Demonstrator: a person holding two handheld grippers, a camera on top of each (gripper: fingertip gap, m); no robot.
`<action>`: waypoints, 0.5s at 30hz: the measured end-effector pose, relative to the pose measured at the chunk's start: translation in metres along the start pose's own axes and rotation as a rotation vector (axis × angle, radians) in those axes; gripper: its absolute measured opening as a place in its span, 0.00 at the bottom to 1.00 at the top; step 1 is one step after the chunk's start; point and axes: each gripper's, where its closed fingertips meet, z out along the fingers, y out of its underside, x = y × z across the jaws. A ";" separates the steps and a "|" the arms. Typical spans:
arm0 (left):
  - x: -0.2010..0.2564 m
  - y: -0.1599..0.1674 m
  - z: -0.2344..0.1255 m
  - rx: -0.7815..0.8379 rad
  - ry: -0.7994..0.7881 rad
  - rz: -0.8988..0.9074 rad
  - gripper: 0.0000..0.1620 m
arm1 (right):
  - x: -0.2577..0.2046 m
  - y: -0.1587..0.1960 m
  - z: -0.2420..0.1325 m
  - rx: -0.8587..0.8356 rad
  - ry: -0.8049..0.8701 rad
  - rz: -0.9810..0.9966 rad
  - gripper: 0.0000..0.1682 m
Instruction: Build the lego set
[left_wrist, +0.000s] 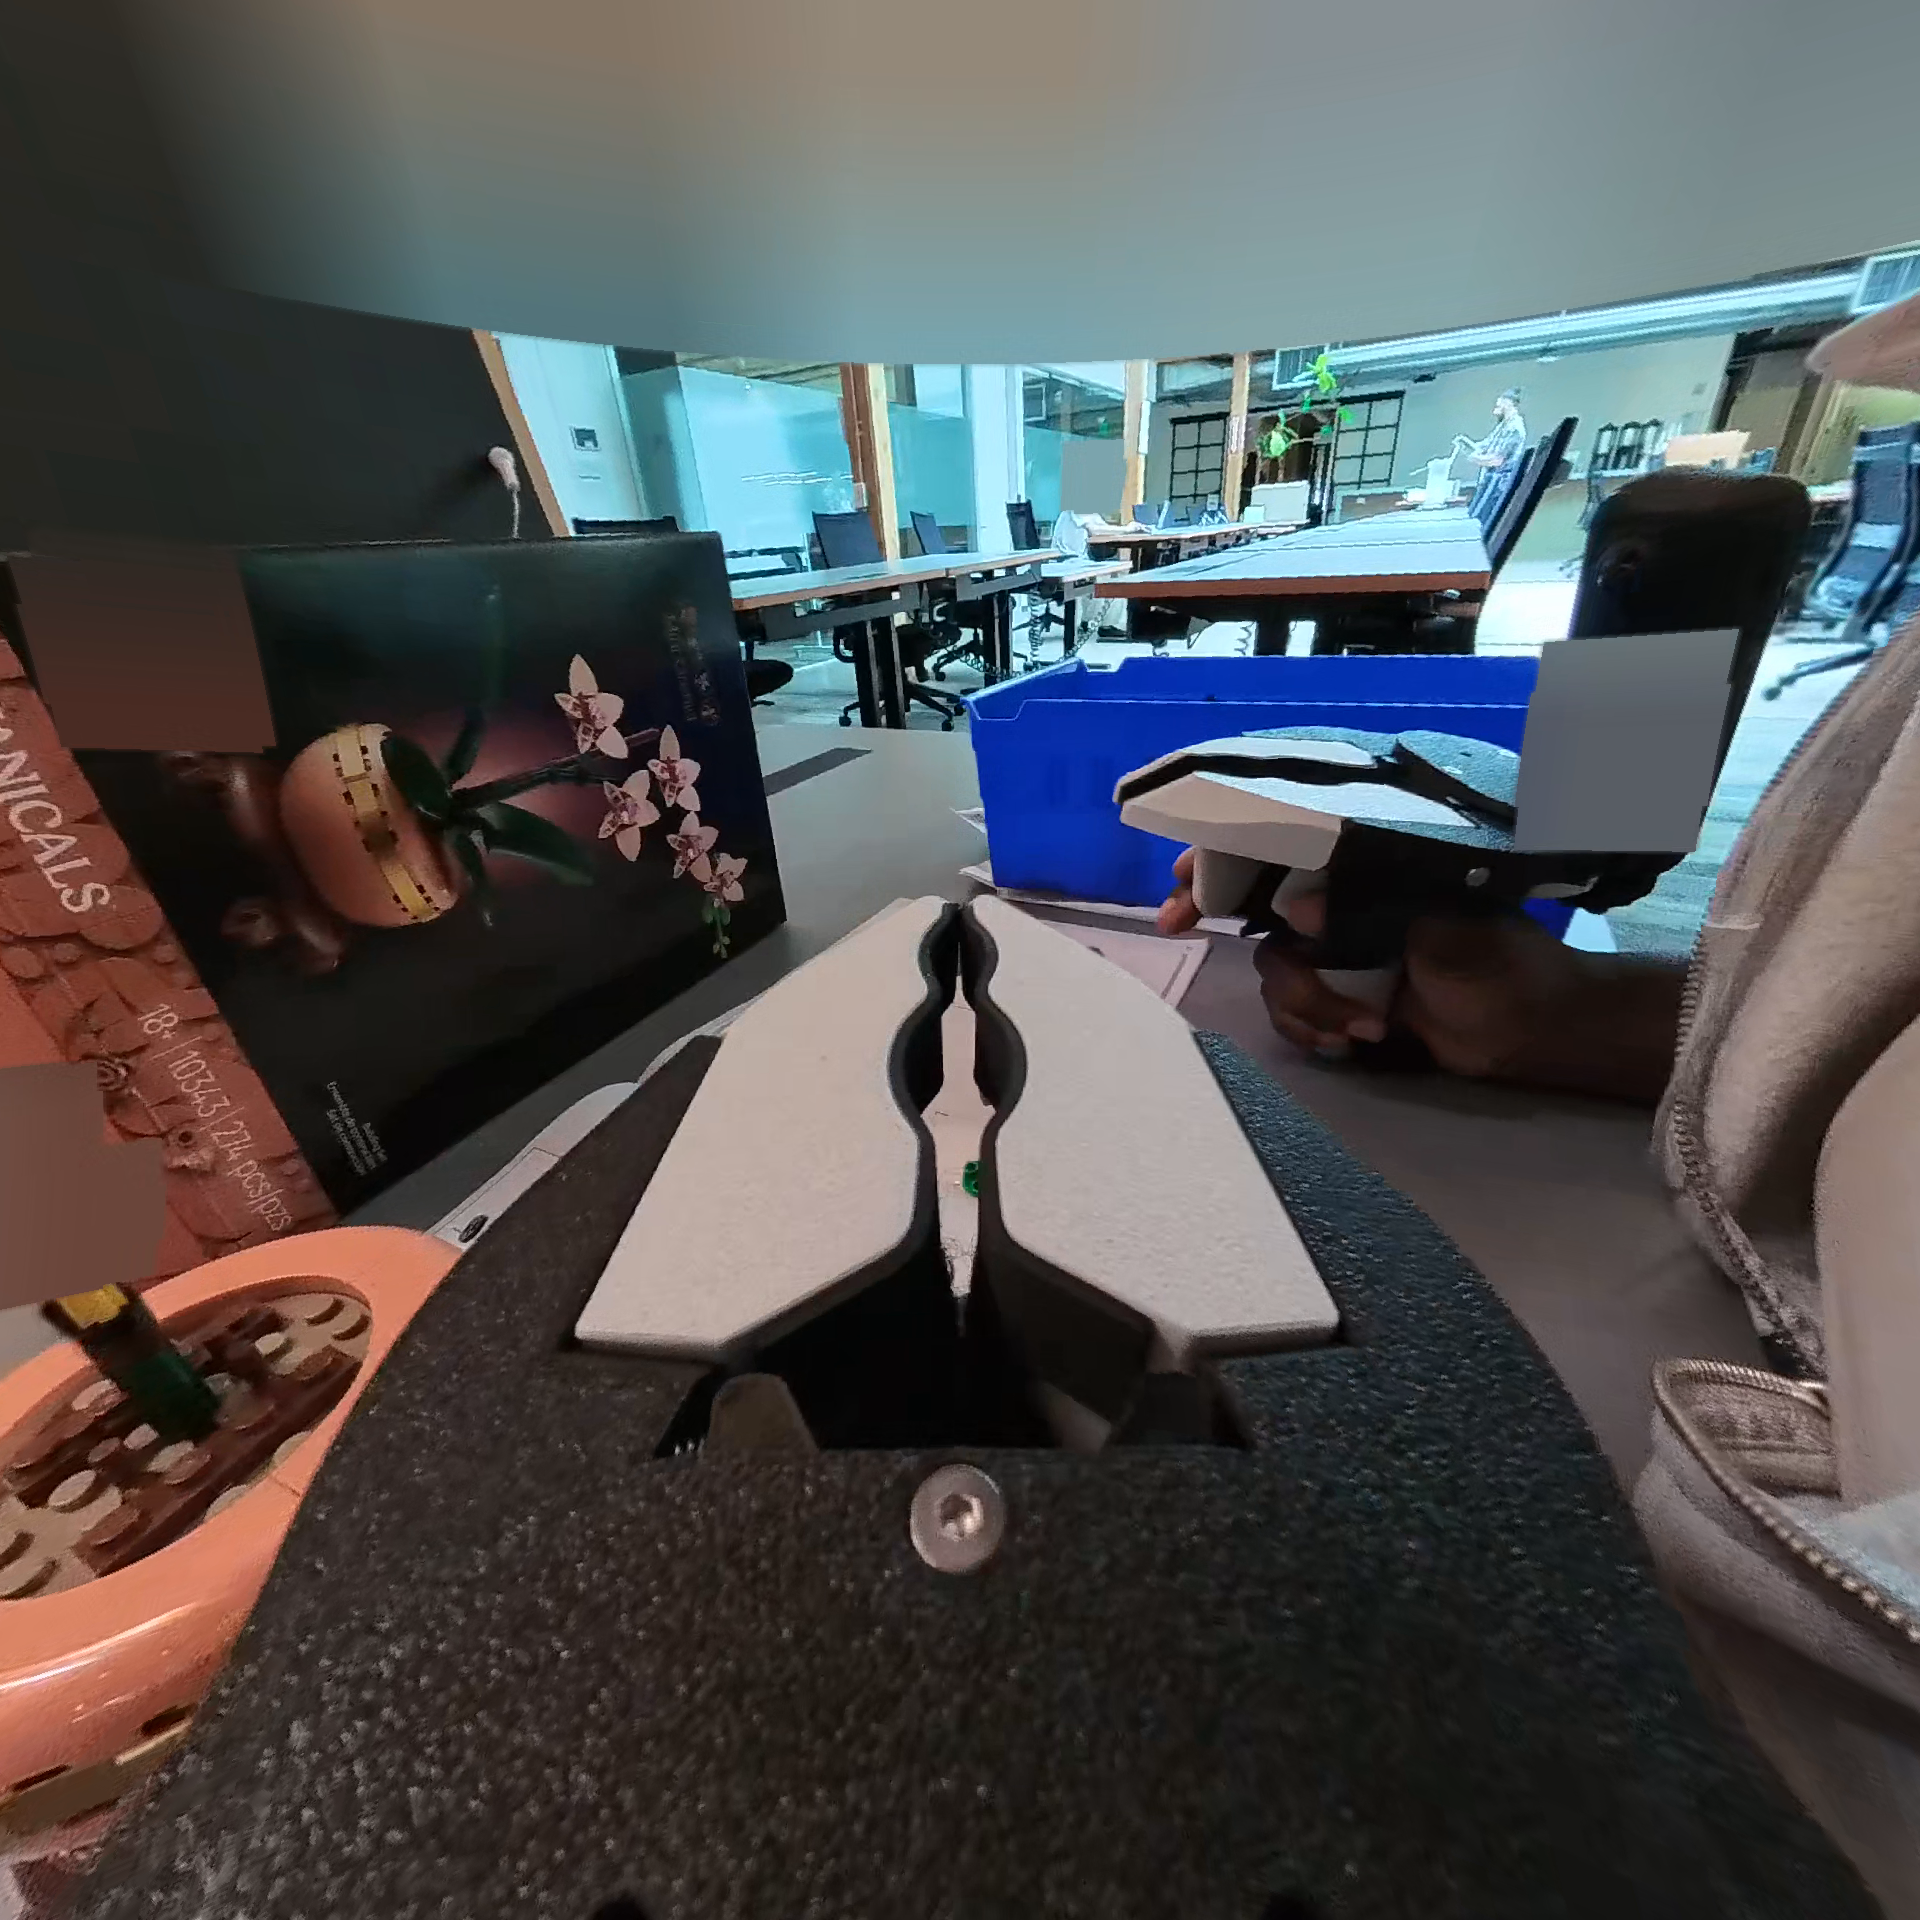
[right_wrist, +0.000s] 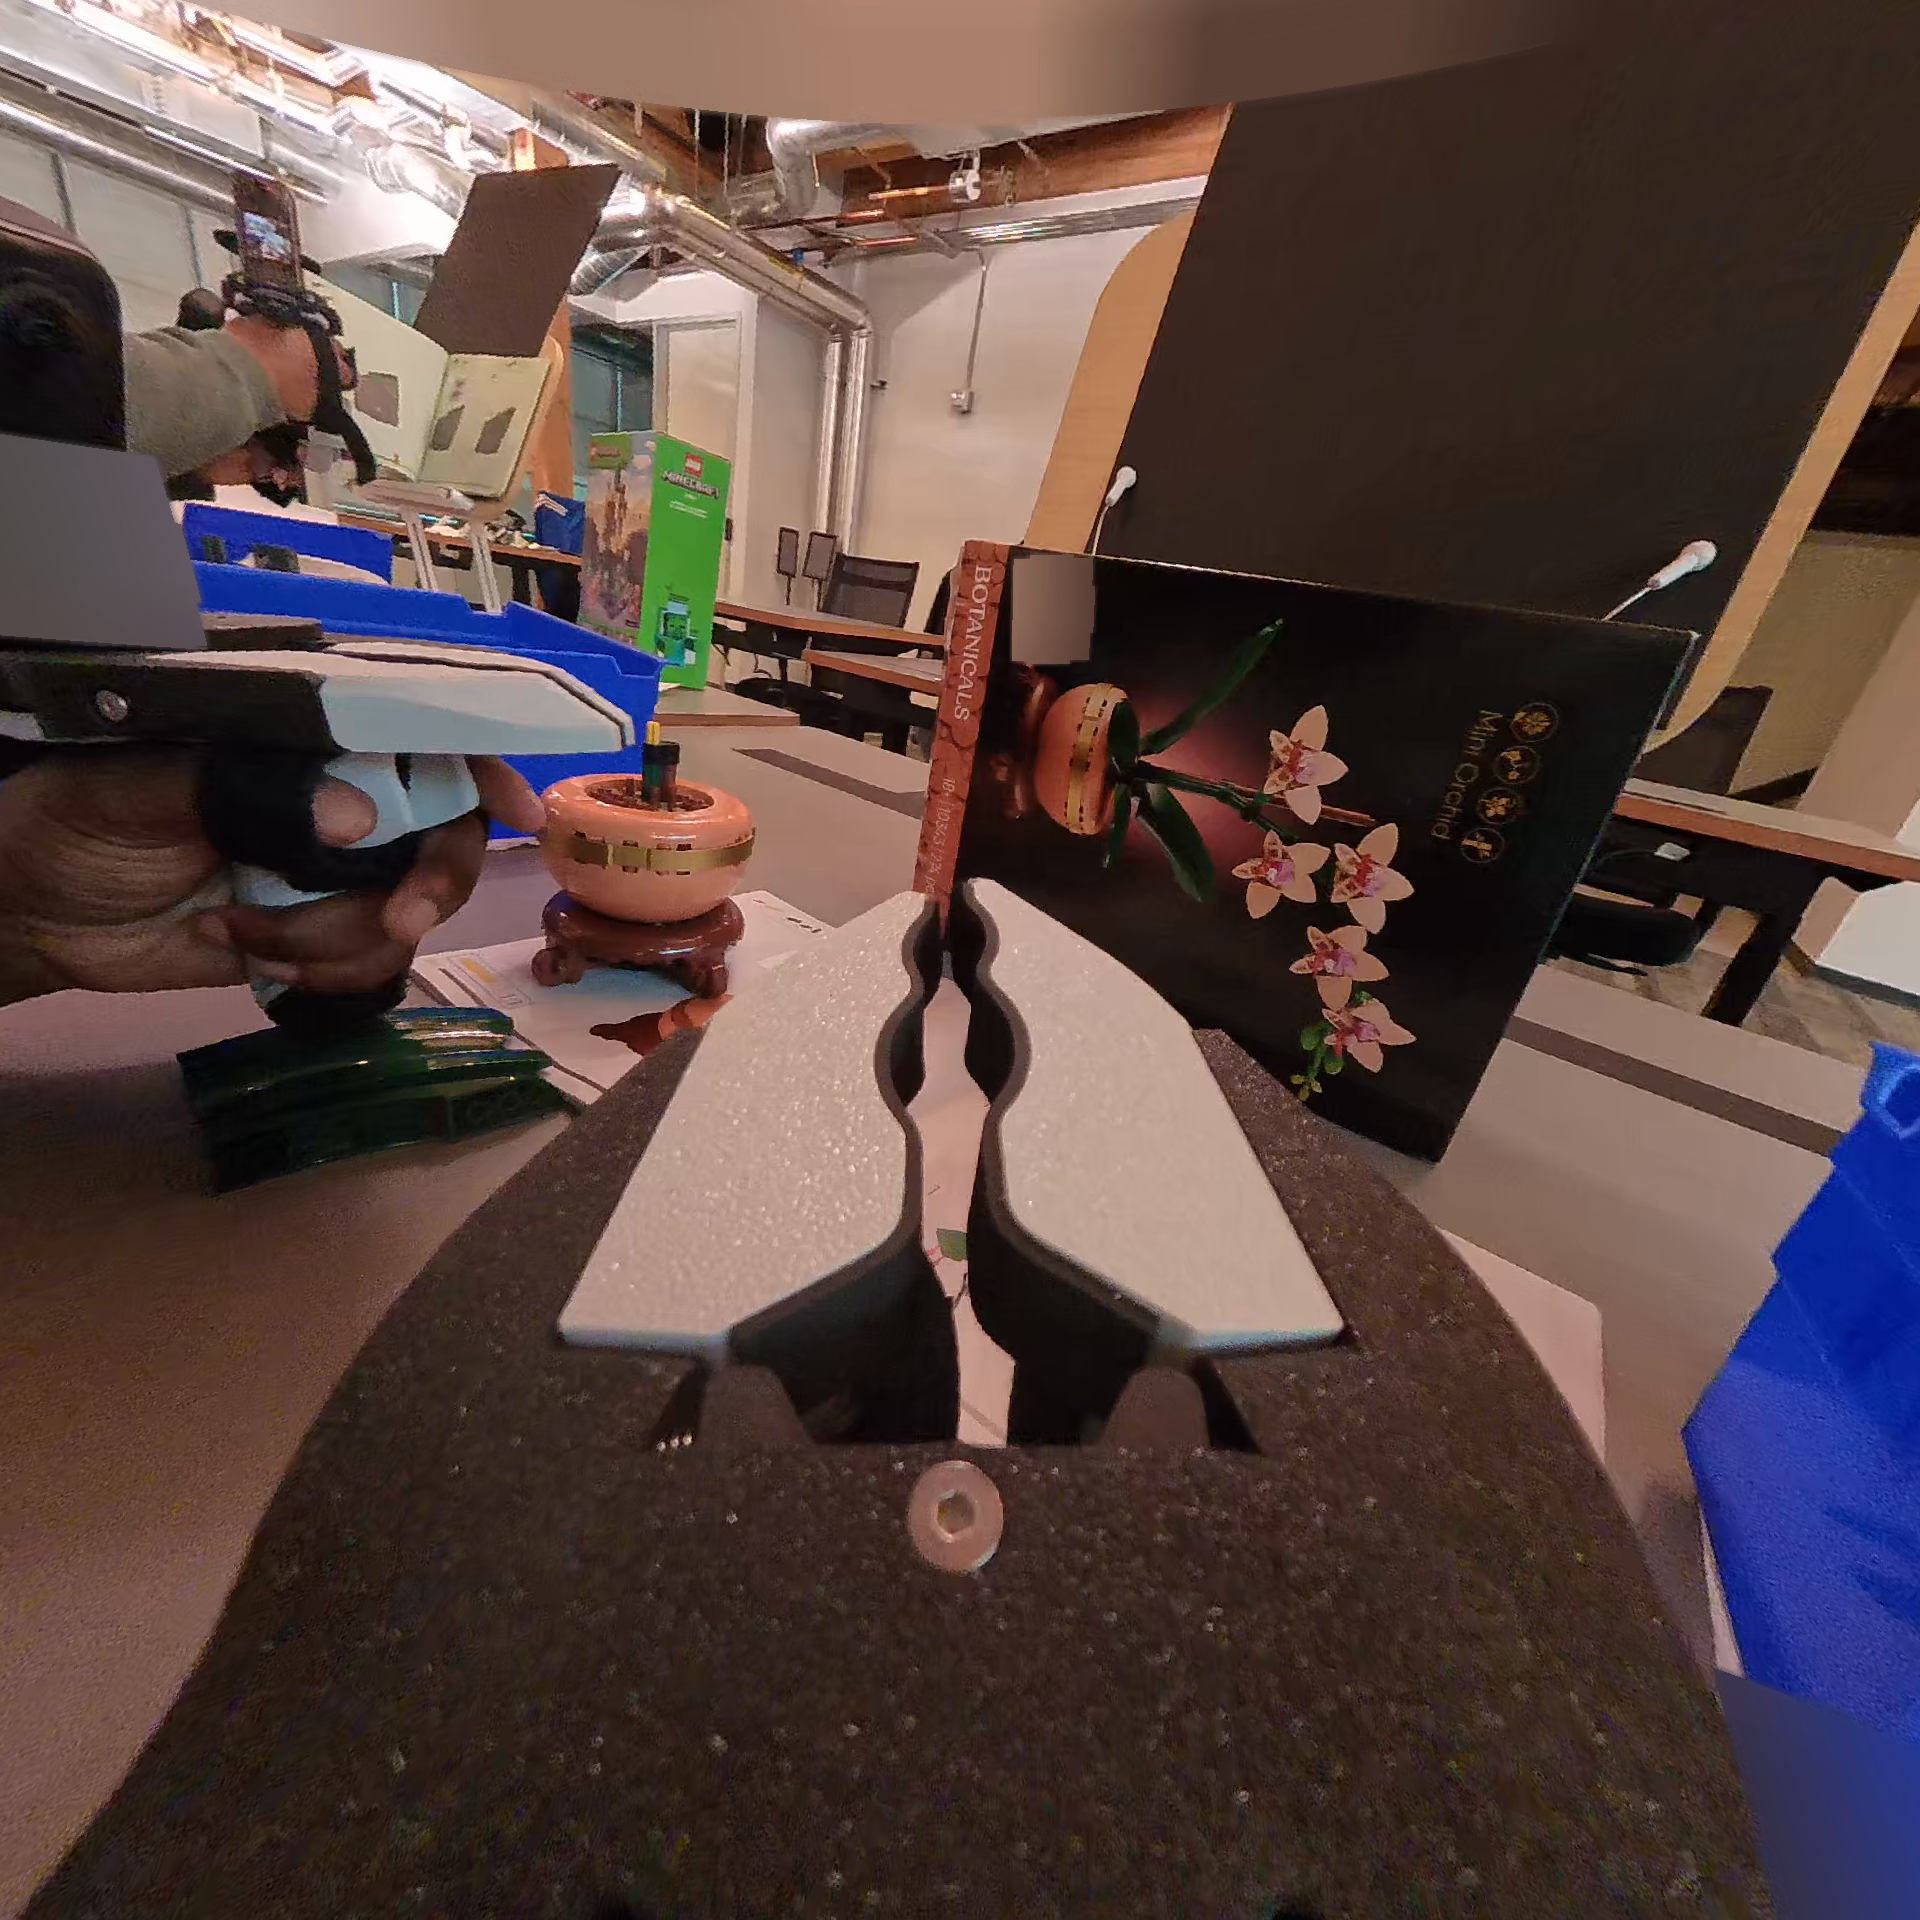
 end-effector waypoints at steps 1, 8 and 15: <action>-0.002 0.000 0.000 0.001 -0.009 -0.012 0.00 | 0.000 0.000 0.001 -0.001 -0.005 0.007 0.01; -0.014 -0.005 -0.010 0.045 -0.048 -0.101 0.01 | 0.008 0.000 0.006 0.023 -0.019 0.081 0.02; -0.010 -0.001 -0.005 0.010 -0.030 -0.101 0.01 | 0.008 0.002 0.010 0.009 -0.027 0.088 0.02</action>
